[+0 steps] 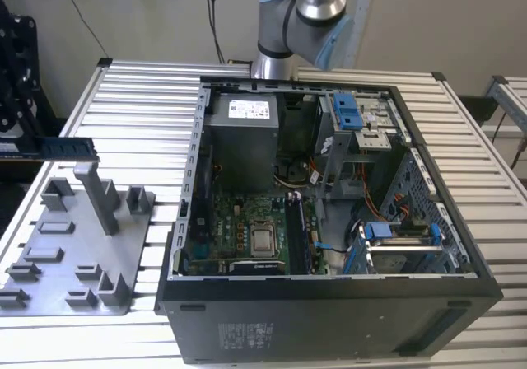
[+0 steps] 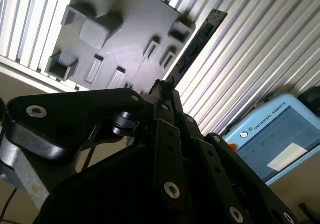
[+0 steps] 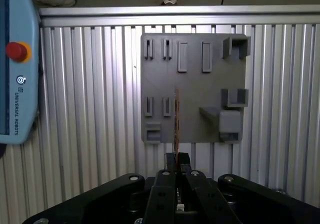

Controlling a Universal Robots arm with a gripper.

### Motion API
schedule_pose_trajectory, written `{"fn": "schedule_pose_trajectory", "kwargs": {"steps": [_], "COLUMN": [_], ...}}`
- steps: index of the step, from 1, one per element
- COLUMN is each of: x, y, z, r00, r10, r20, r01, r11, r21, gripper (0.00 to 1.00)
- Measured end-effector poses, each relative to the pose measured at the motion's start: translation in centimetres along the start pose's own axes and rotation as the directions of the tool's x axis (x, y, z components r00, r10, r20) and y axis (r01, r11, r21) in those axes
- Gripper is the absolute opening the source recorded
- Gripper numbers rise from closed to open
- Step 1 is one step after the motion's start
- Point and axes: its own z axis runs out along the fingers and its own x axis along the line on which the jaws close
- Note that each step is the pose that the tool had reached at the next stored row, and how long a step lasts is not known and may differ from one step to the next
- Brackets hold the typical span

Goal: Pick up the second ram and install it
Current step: 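Pick up the second ram and move it above second insertion slot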

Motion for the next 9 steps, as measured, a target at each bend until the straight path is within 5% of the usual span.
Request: {"fn": "schedule_pose_trajectory", "kwargs": {"steps": [9], "x": [-0.1], "y": [-3.53], "z": [0.0], "r00": [1.0], "r10": [-0.002], "r20": [0.0], "r01": [0.002], "r11": [1.0], "r21": [-0.0026], "gripper": [0.14]}}
